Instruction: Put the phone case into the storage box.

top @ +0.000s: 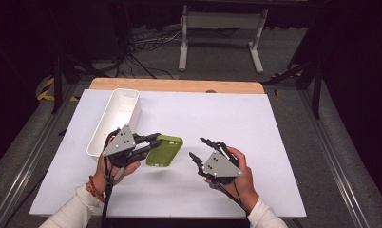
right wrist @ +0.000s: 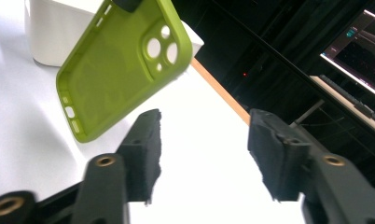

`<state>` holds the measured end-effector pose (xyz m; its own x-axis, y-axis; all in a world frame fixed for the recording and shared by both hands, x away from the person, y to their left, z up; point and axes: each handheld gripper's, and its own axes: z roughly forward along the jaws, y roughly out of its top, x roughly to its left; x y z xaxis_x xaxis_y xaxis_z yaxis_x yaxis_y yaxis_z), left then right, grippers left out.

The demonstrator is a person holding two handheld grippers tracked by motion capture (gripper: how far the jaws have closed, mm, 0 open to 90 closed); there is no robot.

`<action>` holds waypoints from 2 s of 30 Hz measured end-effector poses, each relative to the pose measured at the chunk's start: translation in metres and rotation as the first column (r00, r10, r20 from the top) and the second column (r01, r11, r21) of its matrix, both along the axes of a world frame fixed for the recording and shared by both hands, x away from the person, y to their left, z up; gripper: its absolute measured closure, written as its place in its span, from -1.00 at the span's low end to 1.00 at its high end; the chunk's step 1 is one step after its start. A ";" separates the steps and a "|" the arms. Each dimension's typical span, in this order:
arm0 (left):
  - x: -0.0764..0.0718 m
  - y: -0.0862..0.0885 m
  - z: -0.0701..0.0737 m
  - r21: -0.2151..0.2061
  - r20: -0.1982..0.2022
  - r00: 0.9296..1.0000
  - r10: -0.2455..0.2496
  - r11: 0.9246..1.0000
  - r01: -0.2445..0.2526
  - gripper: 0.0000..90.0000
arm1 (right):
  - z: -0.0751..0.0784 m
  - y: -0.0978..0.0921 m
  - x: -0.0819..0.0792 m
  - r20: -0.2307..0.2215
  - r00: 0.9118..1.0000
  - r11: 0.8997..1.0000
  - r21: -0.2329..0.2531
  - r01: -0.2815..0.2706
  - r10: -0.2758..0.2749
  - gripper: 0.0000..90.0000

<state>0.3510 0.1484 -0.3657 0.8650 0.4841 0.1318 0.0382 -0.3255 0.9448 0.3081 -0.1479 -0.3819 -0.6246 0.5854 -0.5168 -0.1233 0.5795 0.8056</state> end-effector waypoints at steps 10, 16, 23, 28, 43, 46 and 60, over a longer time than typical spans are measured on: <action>-0.002 0.002 0.001 -0.006 0.005 1.000 -0.003 1.000 0.003 0.75 | -0.008 -0.018 -0.002 -0.036 0.999 0.998 0.041 0.042 -0.040 -0.35; -0.002 0.002 0.000 -0.009 0.010 1.000 -0.003 1.000 0.003 0.75 | -0.013 -0.027 -0.003 -0.055 0.997 0.997 0.052 0.064 -0.061 -0.47; -0.002 0.004 0.001 -0.015 0.015 1.000 -0.001 1.000 0.002 0.75 | -0.017 -0.040 -0.006 -0.071 0.994 0.994 0.071 0.083 -0.078 -0.51; -0.002 0.006 0.002 -0.010 0.018 1.000 0.000 1.000 0.000 0.75 | -0.021 -0.047 -0.009 -0.084 0.993 0.994 0.068 0.091 -0.085 -0.52; -0.002 0.014 0.006 -0.046 0.025 1.000 0.015 0.999 -0.014 0.75 | -0.030 -0.067 -0.016 -0.115 0.985 0.988 0.068 0.135 -0.127 -0.56; -0.002 0.016 0.007 -0.044 0.028 0.999 0.017 0.999 -0.016 0.75 | -0.032 -0.069 -0.018 -0.122 0.984 0.988 0.063 0.140 -0.132 -0.57; 0.000 0.036 0.019 -0.114 0.039 0.998 0.058 0.992 -0.053 0.75 | -0.038 -0.075 -0.022 -0.132 0.984 0.987 0.088 0.133 -0.120 -0.63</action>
<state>0.3508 0.1847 -0.3467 0.8312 0.5451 0.1093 0.0124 -0.2147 0.9766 0.2864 -0.2231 -0.4197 -0.5990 0.7069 -0.3761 0.0521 0.5031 0.8626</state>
